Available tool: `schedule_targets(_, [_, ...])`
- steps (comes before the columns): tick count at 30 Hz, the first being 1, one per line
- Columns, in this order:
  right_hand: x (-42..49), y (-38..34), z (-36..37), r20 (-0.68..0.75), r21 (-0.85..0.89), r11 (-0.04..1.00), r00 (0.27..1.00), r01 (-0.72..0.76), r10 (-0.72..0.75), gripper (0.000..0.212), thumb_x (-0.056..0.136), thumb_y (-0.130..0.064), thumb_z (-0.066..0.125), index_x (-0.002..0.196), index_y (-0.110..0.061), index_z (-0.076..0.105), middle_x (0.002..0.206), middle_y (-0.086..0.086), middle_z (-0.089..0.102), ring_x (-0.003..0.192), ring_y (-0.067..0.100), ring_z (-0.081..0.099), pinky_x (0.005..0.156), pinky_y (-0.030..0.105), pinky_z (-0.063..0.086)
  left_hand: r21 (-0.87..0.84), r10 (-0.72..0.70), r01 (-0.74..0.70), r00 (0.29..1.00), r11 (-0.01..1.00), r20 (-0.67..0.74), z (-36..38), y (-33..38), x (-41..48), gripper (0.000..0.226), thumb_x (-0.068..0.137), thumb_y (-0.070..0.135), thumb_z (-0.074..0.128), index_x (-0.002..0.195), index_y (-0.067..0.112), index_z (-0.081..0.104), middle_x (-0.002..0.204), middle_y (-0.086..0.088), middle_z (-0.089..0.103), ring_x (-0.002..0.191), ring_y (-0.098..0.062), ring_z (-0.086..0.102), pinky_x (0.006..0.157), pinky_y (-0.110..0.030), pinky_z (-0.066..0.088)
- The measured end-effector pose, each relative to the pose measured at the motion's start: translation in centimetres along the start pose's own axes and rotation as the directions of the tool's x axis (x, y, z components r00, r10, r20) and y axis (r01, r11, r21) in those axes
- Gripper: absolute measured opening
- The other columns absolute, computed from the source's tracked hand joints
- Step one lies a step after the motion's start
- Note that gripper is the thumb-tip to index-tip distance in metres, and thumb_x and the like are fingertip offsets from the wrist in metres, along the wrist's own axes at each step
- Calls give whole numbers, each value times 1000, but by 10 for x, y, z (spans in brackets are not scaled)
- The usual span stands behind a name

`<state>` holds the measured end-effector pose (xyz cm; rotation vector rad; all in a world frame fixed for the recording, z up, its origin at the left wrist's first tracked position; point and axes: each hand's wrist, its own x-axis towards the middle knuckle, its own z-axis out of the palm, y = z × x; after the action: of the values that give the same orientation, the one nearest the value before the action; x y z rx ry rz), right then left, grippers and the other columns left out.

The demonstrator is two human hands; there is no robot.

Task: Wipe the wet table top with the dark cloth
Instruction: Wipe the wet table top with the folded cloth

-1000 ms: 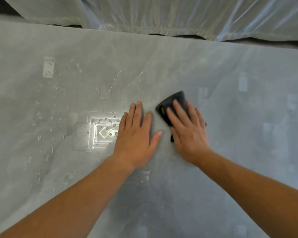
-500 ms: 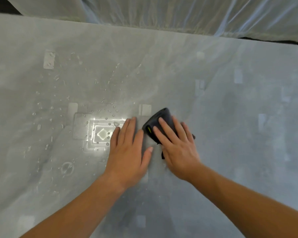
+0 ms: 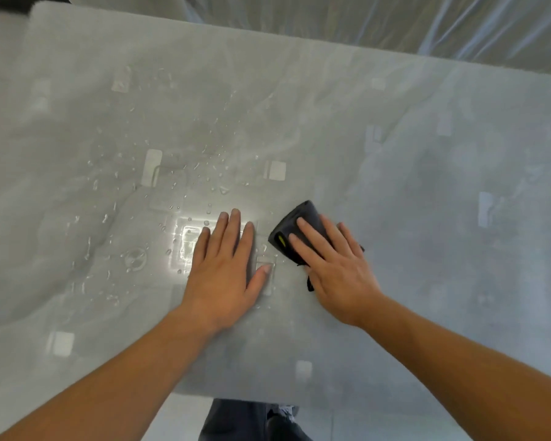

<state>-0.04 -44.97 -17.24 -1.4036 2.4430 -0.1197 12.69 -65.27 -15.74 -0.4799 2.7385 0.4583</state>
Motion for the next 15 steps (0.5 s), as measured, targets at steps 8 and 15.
schedule_targets(8, [11,-11,1,-140,179,902,897,-394,420,60,100,-24,38,158,-28,24,168,-4,9,154,29,0,124,48,-2,-31,-30,32,998,999,60,-2,4,-1,84,92,70,6,160,21,0,167,-4,-20,151,-18,-26,123,-44,-12])
schedule_targets(15, [-33,-4,11,-65,-41,999,998,-8,5,60,97,-29,40,156,-29,30,166,-5,19,153,31,14,123,55,11,7,-22,22,997,1000,78,-2,1,-2,85,94,73,7,159,21,-6,166,-5,-22,151,-20,-26,123,-44,-13])
